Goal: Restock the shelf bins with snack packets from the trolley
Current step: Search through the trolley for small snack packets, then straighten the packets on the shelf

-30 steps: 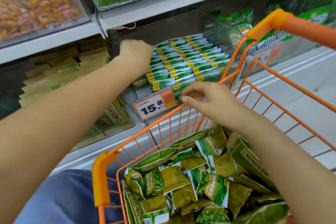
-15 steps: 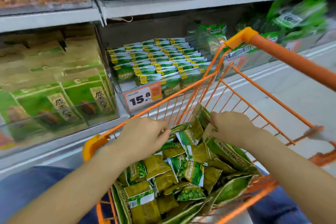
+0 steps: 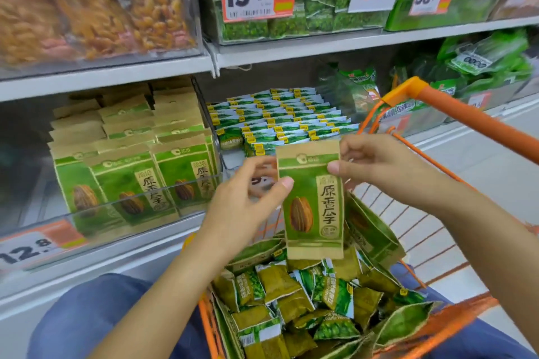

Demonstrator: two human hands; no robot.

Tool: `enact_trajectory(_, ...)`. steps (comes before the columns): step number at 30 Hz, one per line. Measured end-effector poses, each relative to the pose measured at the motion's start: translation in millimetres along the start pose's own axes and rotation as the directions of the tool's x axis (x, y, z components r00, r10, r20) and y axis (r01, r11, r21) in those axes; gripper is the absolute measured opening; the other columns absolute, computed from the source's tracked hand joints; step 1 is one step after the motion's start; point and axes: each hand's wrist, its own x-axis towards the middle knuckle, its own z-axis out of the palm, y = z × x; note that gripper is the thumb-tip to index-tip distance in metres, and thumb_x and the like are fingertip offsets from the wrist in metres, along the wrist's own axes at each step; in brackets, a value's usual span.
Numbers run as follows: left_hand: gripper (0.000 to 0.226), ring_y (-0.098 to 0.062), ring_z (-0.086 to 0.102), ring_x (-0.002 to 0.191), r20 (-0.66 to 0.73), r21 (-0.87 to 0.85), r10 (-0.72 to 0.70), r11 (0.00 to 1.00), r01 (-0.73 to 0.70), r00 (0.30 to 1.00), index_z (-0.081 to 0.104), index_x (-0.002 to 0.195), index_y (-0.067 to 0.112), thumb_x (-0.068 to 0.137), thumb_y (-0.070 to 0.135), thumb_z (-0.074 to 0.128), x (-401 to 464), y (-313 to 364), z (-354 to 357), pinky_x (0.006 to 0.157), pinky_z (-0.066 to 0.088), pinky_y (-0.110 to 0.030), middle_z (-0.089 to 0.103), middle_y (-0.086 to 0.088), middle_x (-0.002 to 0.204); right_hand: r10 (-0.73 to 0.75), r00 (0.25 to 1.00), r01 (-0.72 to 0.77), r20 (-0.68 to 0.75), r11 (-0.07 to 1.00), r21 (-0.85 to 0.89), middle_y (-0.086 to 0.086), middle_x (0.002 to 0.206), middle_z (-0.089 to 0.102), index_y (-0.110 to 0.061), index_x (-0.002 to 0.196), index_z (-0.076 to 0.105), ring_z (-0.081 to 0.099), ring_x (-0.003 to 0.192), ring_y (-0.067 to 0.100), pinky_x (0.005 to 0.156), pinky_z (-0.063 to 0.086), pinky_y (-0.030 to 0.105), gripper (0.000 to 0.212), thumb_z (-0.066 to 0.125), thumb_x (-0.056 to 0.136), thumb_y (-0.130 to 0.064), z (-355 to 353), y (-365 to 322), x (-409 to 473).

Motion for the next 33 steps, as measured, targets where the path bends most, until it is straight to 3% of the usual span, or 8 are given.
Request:
enact_trajectory(5, 0.041, -0.012, 0.064, 0.068, -0.172, -0.250, -0.093, 0.967, 0.048, 0.981, 0.069, 0.093, 0.016, 0.070, 0.049, 0.078, -39.2, 4.1, -51.6, 0.062, 0.051, -0.024, 0.072, -0.011, 0.083, -0.080, 0.997, 0.070, 0.017, 0.939, 0.337, 0.007, 0.073, 0.072, -0.004, 0.083, 0.060, 0.068, 0.064, 0.016, 0.062, 0.057, 0.025, 0.019, 0.062, 0.077, -0.021, 66.0, -26.9, 30.4)
enact_trajectory(9, 0.019, -0.003, 0.059, 0.054, -0.461, -0.388, -0.228, 0.921, 0.036, 0.858, 0.068, 0.087, 0.011, 0.079, 0.028, 0.064, -72.1, 3.7, -116.7, 0.048, 0.043, -0.013, 0.069, 0.004, 0.066, -0.222, 0.974, 0.224, -0.035, 0.965, 0.132, -0.004, 0.085, 0.071, -0.019, 0.086, 0.068, 0.066, 0.079, 0.008, 0.074, 0.050, 0.021, 0.020, 0.062, 0.079, -0.036, 114.9, -33.5, 51.7)
enact_trajectory(14, 0.010, 0.005, 0.058, 0.064, -0.751, -0.122, -0.065, 0.992, -0.041, 0.657, 0.058, 0.090, 0.023, 0.095, 0.015, 0.054, -83.9, -22.7, -204.7, 0.057, 0.043, -0.011, 0.066, 0.015, 0.071, -0.312, 0.948, 0.314, -0.053, 0.949, 0.031, -0.016, 0.090, 0.069, -0.037, 0.089, 0.067, 0.064, 0.088, 0.003, 0.081, 0.050, 0.026, 0.010, 0.062, 0.088, -0.045, 152.8, -37.1, 70.2)
enact_trajectory(19, 0.012, -0.008, 0.063, 0.091, -0.671, 0.101, 0.063, 0.995, 0.007, 0.739, 0.056, 0.103, 0.028, 0.092, 0.026, 0.061, -69.1, -64.2, -231.2, 0.078, 0.048, -0.024, 0.066, 0.005, 0.099, -0.392, 0.918, 0.369, -0.060, 0.900, -0.233, -0.018, 0.092, 0.063, -0.025, 0.095, 0.069, 0.058, 0.098, 0.013, 0.085, 0.042, 0.033, 0.009, 0.060, 0.092, -0.023, 178.7, -43.3, 81.6)
enact_trajectory(22, 0.026, -0.021, 0.062, 0.093, -0.570, 0.306, -0.109, 0.892, 0.333, 0.815, 0.061, 0.104, 0.017, 0.089, 0.038, 0.062, -50.4, -87.9, -232.1, 0.077, 0.045, -0.034, 0.067, -0.004, 0.101, -0.427, 0.904, 0.390, 0.014, 0.813, -0.431, -0.005, 0.103, 0.064, -0.022, 0.105, 0.067, 0.054, 0.104, 0.017, 0.081, 0.036, 0.028, 0.015, 0.058, 0.093, -0.023, 189.6, -34.6, 88.3)
enact_trajectory(25, 0.027, -0.029, 0.059, 0.103, -0.528, 0.445, -0.279, 0.713, 0.542, 0.802, 0.061, 0.111, 0.009, 0.092, 0.028, 0.062, -38.7, -93.1, -224.7, 0.077, 0.039, -0.032, 0.066, -0.011, 0.108, -0.405, 0.909, 0.397, 0.101, 0.764, -0.509, -0.003, 0.104, 0.066, -0.022, 0.108, 0.066, 0.055, 0.103, 0.020, 0.081, 0.043, 0.033, 0.018, 0.058, 0.093, -0.025, 197.0, -19.2, 87.2)
enact_trajectory(30, 0.031, -0.029, 0.059, 0.103, -0.544, 0.435, -0.371, 0.642, 0.631, 0.752, 0.049, 0.110, 0.015, 0.090, 0.033, 0.064, -34.5, -91.2, -221.8, 0.079, 0.047, -0.035, 0.064, -0.004, 0.103, -0.449, 0.864, 0.494, 0.227, 0.668, -0.557, -0.003, 0.097, 0.066, -0.018, 0.102, 0.068, 0.058, 0.096, 0.021, 0.079, 0.043, 0.031, 0.025, 0.050, 0.090, -0.030, 195.0, -3.4, 76.6)
enact_trajectory(33, 0.042, -0.035, 0.057, 0.107, -0.601, 0.579, -0.238, 0.529, 0.621, 0.763, 0.047, 0.121, 0.016, 0.089, 0.038, 0.063, -42.3, -81.5, -212.4, 0.084, 0.048, -0.044, 0.061, -0.010, 0.117, -0.487, 0.857, 0.493, 0.167, 0.684, -0.538, -0.004, 0.092, 0.068, -0.017, 0.097, 0.071, 0.059, 0.089, 0.015, 0.076, 0.042, 0.027, 0.029, 0.047, 0.091, -0.032, 170.3, -2.8, 63.5)
